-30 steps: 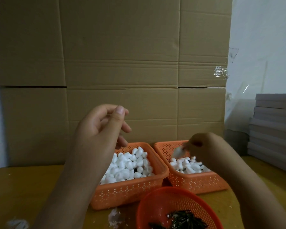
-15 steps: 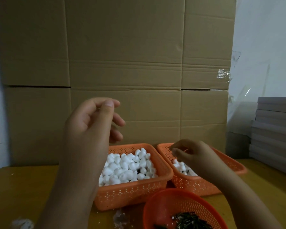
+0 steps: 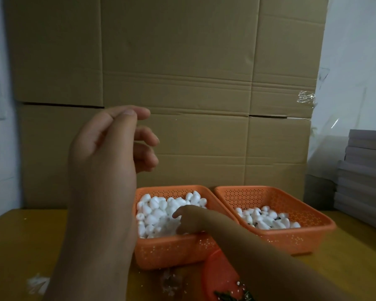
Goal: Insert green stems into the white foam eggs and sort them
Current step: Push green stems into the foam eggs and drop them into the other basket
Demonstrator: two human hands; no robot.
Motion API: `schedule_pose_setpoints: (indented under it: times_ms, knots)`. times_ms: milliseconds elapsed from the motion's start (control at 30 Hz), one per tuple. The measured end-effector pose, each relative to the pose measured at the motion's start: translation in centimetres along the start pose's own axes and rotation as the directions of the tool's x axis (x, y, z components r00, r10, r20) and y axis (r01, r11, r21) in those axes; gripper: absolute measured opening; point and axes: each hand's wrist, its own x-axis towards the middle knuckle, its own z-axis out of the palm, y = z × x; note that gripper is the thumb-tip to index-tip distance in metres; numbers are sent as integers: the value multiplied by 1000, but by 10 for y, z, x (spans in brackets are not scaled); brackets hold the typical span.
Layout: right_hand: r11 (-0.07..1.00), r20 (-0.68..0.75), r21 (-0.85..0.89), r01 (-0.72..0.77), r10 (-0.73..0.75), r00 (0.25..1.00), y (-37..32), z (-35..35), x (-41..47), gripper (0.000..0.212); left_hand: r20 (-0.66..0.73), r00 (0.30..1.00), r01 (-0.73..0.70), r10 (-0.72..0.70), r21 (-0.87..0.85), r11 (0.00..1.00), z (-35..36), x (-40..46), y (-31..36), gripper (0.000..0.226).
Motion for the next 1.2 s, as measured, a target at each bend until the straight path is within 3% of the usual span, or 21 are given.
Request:
schedule_pose_setpoints:
  times_ms: [133,233,667,800,900,1033,1200]
  knots:
    - [995,-82,-83,-58,51,995,-8,5,9,65,20,1000,1,0,-7,1000,1,0,1,38]
    - [995,-62,-50,-85,82,995,-4,8,13,55,35,999,4,-3,-24,1000,2,-1,1,39]
    - [997,-52,-82,8,-12,999,1,13,18,32,106,994,10,-10,0,1000,3,-4,0,41]
    - [999,-166,-51,-17,8,986,5,14,20,20,115,993,20,-22,12,1000,3,-5,-1,40]
    - [999,-279,47,-11,23,960,9,7,18,30,117,992,38,-42,32,999,1,-4,-1,39]
    - [962,-493,199,185,-65,867,17,-12,-7,21,109,993,30,-41,99,995,0,-3,-7,32]
    - [784,-679,404,471,-88,728,21,-24,-72,19,206,975,16,-87,325,946,0,-3,-23,14]
